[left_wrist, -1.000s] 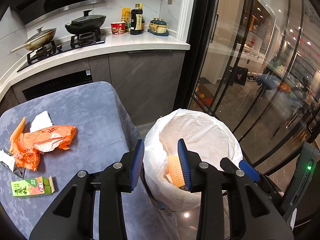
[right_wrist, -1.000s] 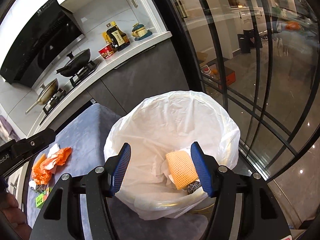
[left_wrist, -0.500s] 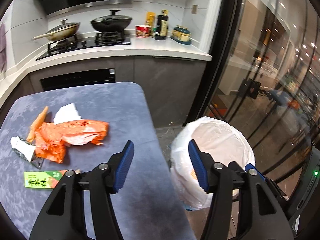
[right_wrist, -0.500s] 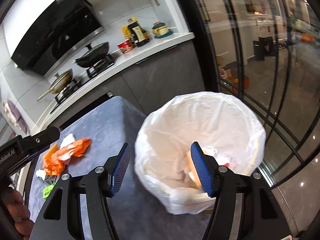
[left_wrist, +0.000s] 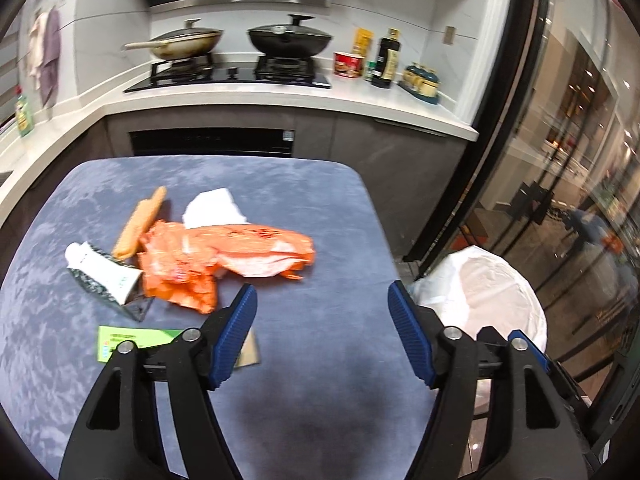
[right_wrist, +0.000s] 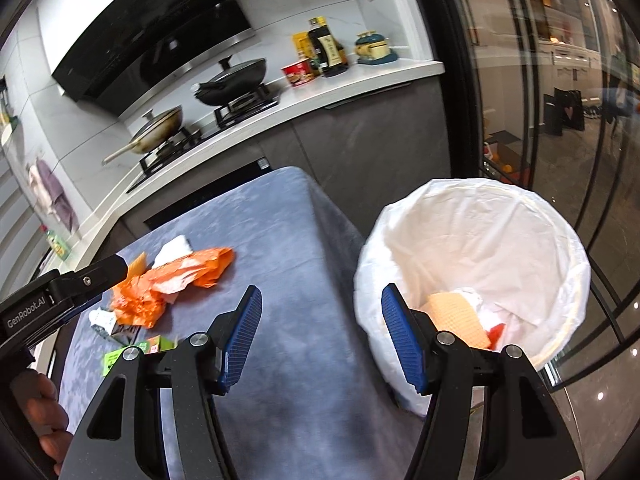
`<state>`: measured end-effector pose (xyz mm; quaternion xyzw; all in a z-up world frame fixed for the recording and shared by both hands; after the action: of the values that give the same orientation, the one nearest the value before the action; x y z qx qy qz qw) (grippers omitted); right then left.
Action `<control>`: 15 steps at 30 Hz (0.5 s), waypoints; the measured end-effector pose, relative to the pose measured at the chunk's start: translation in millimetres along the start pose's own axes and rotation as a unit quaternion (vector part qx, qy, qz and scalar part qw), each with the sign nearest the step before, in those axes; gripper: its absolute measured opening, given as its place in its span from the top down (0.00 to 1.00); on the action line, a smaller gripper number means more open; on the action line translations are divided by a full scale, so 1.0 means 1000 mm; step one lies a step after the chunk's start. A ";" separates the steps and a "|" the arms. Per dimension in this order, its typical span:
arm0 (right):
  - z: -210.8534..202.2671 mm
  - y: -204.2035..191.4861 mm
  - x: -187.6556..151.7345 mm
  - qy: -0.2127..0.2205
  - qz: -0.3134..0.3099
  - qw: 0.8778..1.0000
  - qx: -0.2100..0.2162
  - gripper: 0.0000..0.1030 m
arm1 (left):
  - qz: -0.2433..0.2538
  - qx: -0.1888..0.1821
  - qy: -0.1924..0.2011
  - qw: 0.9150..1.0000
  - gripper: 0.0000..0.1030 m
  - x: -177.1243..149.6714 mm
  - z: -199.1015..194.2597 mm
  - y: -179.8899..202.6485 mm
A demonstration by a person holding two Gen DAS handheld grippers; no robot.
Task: Collect trash
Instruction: 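Move both tools back over the trash on the table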
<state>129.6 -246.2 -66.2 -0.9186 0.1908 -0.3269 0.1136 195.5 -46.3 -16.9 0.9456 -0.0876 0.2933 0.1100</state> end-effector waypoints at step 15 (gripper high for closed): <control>0.032 -0.070 -0.008 -0.025 -0.045 0.999 0.016 0.41 | -0.091 0.037 -0.006 0.995 0.26 -0.001 0.003 -0.108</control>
<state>163.7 -176.7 -71.4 -0.9324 0.1408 -0.3112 0.1177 221.0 56.6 -36.6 0.9548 0.0091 0.2796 0.1010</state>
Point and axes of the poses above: each gripper's, at about its wrist camera, not at the fingertips, and z roughly the way its jaws point, y to its right, x to its top, the point moved 5 cm from there along z, roughly the way its jaws point, and after that the axes turned 11 degrees about -y, right-handed, at the moved point
